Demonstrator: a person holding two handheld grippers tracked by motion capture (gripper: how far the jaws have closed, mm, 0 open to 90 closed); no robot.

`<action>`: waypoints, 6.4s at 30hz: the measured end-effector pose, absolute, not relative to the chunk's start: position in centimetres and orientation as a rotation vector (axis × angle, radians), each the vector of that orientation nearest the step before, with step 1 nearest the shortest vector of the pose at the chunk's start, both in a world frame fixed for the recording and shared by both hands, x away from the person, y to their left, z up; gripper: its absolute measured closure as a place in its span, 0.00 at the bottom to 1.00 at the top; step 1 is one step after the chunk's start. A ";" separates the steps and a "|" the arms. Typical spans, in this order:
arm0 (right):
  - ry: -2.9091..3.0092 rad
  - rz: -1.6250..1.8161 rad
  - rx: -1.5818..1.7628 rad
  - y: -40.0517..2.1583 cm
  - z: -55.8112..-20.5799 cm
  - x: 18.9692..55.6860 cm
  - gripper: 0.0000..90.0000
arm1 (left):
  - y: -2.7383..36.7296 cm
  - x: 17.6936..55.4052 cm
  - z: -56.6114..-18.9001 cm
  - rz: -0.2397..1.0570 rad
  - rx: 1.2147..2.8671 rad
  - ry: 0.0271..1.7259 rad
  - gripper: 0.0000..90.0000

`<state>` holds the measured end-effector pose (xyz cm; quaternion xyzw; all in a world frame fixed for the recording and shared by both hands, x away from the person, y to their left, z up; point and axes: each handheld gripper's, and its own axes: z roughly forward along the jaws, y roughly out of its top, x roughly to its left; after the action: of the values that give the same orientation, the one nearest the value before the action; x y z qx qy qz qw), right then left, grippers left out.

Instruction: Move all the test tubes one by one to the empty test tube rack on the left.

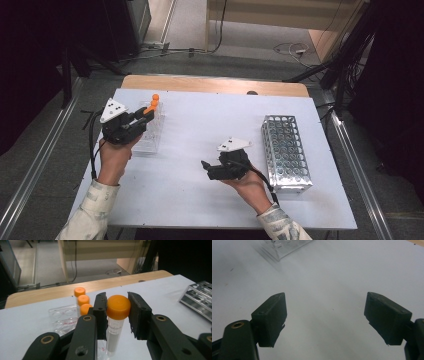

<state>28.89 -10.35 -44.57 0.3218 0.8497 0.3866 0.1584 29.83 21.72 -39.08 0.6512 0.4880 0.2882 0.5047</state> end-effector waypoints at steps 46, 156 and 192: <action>2.355 1.144 0.985 -12.5 -43.5 28.9 0.19 | 21.5 28.6 -43.1 0.669 1.622 1.327 0.24; 2.057 1.175 1.259 -29.3 -42.2 25.2 0.18 | 22.6 20.4 -45.8 0.800 1.615 1.300 0.15; 1.974 1.157 1.334 -32.6 -42.4 23.9 0.18 | 24.6 19.8 -46.4 0.816 1.587 1.363 0.15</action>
<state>23.94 -32.60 -42.36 0.4884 0.7228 0.4235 0.2442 19.81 24.56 -46.44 0.6369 0.5472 0.3274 0.4333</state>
